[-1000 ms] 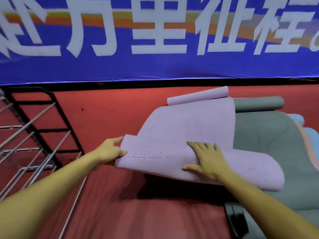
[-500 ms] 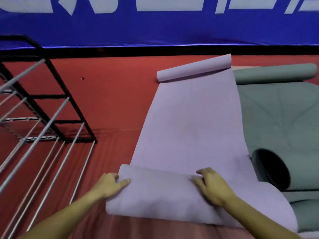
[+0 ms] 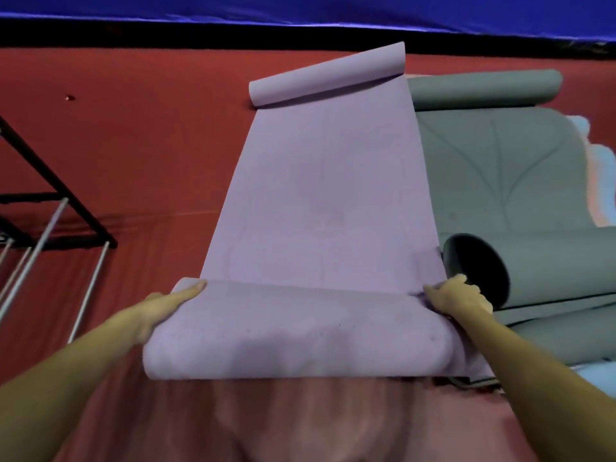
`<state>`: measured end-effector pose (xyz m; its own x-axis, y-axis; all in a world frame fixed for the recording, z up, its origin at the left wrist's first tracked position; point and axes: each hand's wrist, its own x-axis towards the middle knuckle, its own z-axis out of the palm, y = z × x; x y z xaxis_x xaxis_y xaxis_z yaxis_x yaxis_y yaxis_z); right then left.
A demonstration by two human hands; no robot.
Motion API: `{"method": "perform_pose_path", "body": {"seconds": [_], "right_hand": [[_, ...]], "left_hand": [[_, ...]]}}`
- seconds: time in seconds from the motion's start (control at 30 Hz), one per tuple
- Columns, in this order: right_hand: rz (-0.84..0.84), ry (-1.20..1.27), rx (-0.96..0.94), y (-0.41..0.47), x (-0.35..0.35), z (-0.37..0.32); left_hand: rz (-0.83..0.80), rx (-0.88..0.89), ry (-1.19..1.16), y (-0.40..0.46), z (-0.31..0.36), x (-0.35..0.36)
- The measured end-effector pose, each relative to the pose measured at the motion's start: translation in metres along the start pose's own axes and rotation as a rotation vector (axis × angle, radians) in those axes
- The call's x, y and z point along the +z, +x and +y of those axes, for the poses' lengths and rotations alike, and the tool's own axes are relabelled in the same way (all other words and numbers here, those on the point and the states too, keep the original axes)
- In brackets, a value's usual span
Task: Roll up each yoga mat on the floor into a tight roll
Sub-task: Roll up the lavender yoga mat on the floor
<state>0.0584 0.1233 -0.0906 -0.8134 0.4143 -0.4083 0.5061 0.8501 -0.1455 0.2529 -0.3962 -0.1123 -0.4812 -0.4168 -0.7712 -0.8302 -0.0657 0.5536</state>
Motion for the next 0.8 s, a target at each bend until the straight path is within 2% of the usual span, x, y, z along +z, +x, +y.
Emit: {"method": "perform_pose_path", "body": {"seconds": [0.13,0.2,0.27,0.33,0.43,0.5,0.6,0.8], "right_hand": [[-0.129,0.116,-0.026,0.046,0.033,0.043],[-0.078,0.182,-0.024,0.019,0.028,0.041],[0.0,0.141,-0.001,0.012,0.023,0.041],[-0.019,0.159,0.015,0.018,0.02,0.039],[-0.077,0.304,-0.054,0.036,0.012,0.041],[-0.056,0.363,-0.084,0.036,0.005,0.037],[-0.004,0.503,-0.166,0.024,0.002,0.027],[0.056,0.637,-0.356,0.004,0.014,0.023]], "left_hand": [[0.084,0.049,0.02,-0.005,-0.008,0.003],[0.08,0.069,-0.008,-0.003,-0.005,0.009],[0.058,0.103,-0.056,-0.005,-0.002,0.014],[0.069,0.124,-0.104,-0.005,0.0,0.013],[0.041,0.131,-0.191,-0.002,0.002,0.001],[0.009,0.1,-0.246,0.0,0.001,-0.007],[0.044,0.089,-0.297,0.001,-0.005,-0.012],[0.079,0.107,-0.237,-0.003,-0.011,-0.007]]}}
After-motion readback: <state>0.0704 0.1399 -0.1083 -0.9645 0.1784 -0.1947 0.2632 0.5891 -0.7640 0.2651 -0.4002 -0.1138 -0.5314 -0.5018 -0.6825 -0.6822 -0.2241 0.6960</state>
